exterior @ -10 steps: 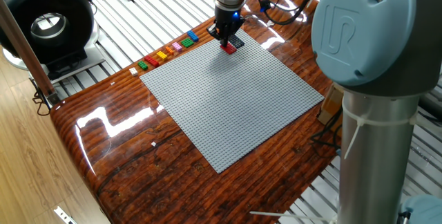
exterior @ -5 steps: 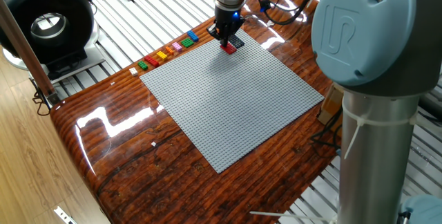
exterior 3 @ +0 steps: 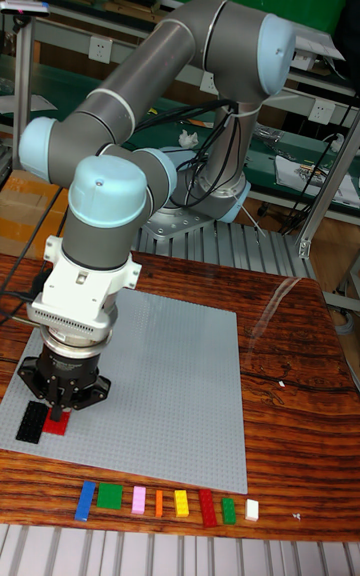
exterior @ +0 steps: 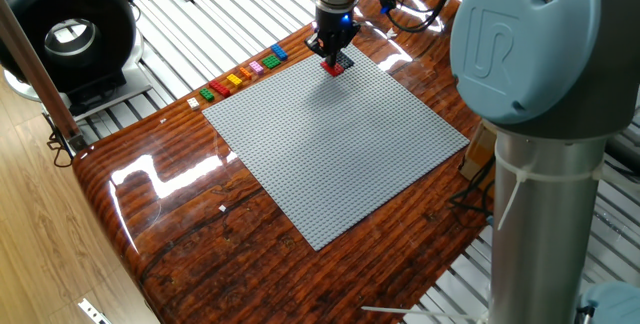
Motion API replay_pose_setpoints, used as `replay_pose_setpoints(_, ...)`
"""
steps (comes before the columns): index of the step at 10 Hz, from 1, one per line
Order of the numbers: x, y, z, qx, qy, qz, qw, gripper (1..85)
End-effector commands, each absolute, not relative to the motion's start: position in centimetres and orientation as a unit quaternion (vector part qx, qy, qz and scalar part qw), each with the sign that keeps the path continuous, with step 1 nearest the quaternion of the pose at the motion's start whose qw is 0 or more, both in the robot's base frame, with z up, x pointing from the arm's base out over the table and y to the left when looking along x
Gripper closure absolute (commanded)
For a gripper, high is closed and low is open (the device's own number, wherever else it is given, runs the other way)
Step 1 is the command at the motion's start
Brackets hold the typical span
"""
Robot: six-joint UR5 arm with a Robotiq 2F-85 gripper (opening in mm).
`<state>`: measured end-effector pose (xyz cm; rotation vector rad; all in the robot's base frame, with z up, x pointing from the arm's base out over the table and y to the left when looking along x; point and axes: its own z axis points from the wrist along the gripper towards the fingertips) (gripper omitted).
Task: Build with small Lego blocks
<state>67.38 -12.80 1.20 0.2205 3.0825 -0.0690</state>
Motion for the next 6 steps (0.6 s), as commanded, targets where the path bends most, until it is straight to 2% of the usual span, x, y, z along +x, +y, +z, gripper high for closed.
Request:
replay_pose_setpoints(1, 67.5, -12.9, 1.2, 0.075, 0.997, -0.02, 0.029, 84.7)
replay_pose_setpoints(6, 69.0, -11.2, 0.2, 0.079, 0.995, 0.012, 0.056, 84.7)
